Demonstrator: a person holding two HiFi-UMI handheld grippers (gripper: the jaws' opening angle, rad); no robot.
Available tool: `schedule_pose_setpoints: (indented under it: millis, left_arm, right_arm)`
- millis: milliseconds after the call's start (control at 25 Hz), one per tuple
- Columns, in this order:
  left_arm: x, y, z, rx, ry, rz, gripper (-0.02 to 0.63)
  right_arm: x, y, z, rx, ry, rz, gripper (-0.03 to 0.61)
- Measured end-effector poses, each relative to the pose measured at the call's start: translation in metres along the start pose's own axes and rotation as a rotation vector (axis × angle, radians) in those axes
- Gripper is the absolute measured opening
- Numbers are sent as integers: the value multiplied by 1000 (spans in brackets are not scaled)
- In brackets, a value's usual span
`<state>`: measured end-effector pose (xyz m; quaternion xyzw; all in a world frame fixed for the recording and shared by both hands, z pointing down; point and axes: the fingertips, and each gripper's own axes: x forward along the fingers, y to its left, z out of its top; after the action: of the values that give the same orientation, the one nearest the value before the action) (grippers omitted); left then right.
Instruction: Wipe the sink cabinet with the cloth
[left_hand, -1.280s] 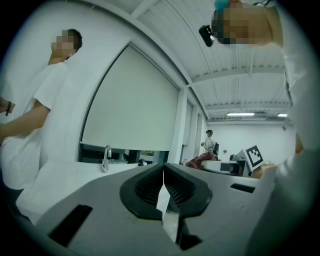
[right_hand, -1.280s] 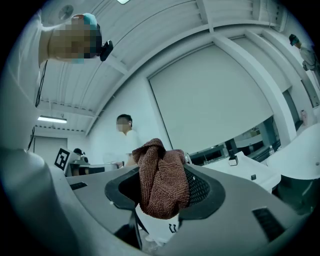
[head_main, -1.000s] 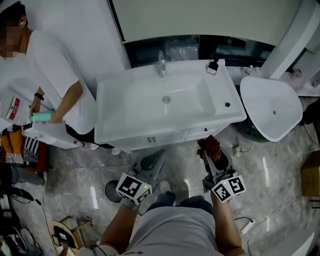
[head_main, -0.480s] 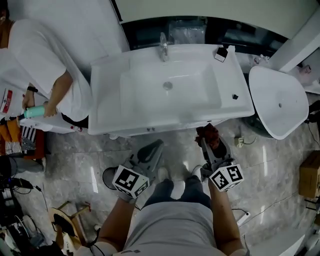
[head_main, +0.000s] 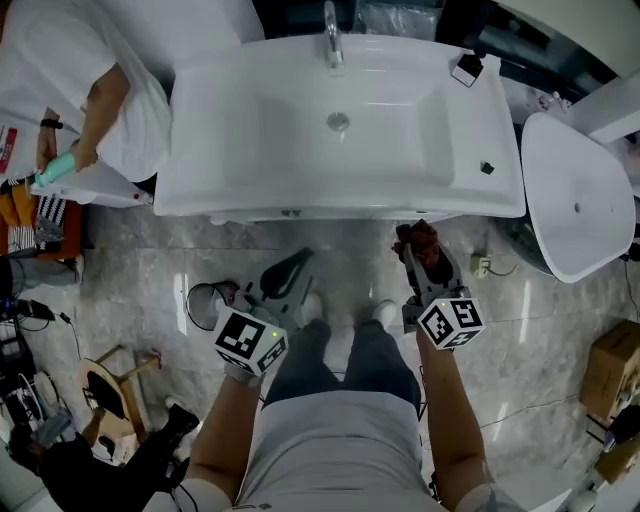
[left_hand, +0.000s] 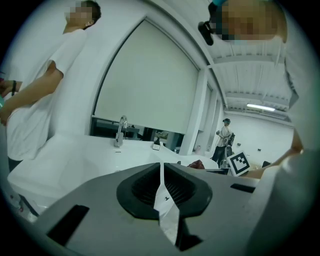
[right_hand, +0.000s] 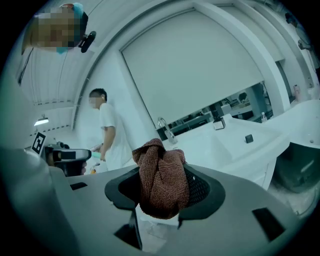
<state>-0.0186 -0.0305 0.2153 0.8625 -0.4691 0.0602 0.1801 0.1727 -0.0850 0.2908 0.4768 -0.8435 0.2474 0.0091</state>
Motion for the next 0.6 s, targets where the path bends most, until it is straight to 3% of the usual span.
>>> schedule_pose_setpoints:
  millis: [320, 600]
  left_arm:
    - [5, -4, -63, -79, 23, 84, 12]
    - [-9, 10, -115, -144, 40, 161, 12]
  right_arm:
    - [31, -42, -85, -38, 192, 12, 181]
    - [67, -66, -136, -109, 284, 26, 181]
